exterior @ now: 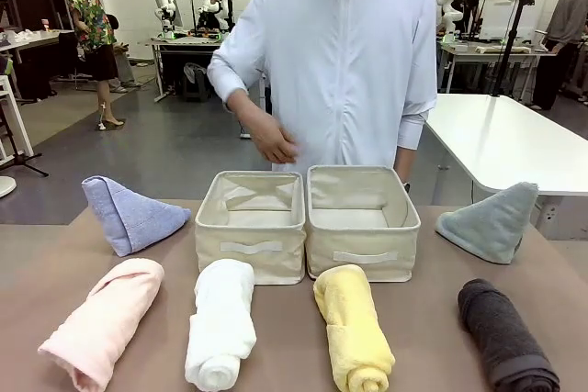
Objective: Sort the towels based on their folding style.
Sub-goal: Pick up one triangle-folded towel and place it in the left Fabric basket.
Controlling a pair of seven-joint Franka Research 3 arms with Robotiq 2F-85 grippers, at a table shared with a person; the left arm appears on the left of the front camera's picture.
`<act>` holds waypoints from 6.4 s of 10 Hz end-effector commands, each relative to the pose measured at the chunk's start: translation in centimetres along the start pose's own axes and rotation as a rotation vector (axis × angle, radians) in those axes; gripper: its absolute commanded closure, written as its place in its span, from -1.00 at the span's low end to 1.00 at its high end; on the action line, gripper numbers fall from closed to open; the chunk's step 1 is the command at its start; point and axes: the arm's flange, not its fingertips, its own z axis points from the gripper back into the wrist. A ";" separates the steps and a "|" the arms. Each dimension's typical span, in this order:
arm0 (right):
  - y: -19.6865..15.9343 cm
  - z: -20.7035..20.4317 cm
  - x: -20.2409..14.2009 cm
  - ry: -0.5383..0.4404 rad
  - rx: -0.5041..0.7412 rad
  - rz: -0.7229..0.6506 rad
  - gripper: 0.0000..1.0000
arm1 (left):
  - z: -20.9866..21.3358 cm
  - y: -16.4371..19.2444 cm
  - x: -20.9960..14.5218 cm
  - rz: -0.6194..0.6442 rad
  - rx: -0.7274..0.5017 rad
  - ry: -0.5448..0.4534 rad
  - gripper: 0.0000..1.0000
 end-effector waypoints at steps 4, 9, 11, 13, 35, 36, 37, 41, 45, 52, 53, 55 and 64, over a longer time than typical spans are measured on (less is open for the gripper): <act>0.0 0.0 0.0 0.000 0.000 0.000 -1.00 | 0.0 0.0 0.0 0.000 0.000 0.000 -1.00; 0.0 0.0 0.0 0.000 0.000 0.000 -1.00 | 0.0 0.0 0.0 0.000 0.000 0.000 -1.00; 0.0 0.0 0.0 0.000 0.000 0.000 -1.00 | 0.0 0.0 0.0 0.000 0.000 0.000 -1.00; 0.0 0.0 0.0 0.000 0.000 0.000 -1.00 | 0.0 0.0 0.0 0.000 0.000 0.000 -1.00; 0.0 0.0 0.0 0.000 0.000 0.000 -1.00 | -17.6 18.5 -4.4 0.514 0.566 0.786 -1.00; 0.0 0.0 0.0 0.000 0.000 0.000 -1.00 | -17.7 19.6 -5.4 0.540 0.559 0.820 -1.00; 0.0 0.0 0.0 0.000 0.000 0.000 -1.00 | -17.4 20.0 -5.7 0.549 0.547 0.825 -1.00; 0.0 0.0 0.0 0.000 0.000 0.000 -1.00 | -18.3 19.6 -7.3 0.529 0.563 0.807 -1.00; 0.0 0.0 0.0 0.000 0.000 0.000 -1.00 | -18.0 19.7 -7.0 0.534 0.547 0.812 -1.00; 0.0 0.0 0.0 0.000 0.000 0.000 -1.00 | -17.0 19.3 -6.6 0.539 0.770 0.701 -1.00; 0.0 0.0 0.0 0.000 0.000 0.000 -1.00 | -17.7 20.8 -7.2 0.565 0.749 0.746 -1.00; 0.0 0.0 0.0 0.000 0.000 0.000 -1.00 | -18.3 22.9 -7.9 0.617 0.764 0.792 -1.00; 0.0 0.0 0.0 0.000 0.000 0.000 -1.00 | -18.9 26.1 -9.3 0.693 0.722 0.887 1.00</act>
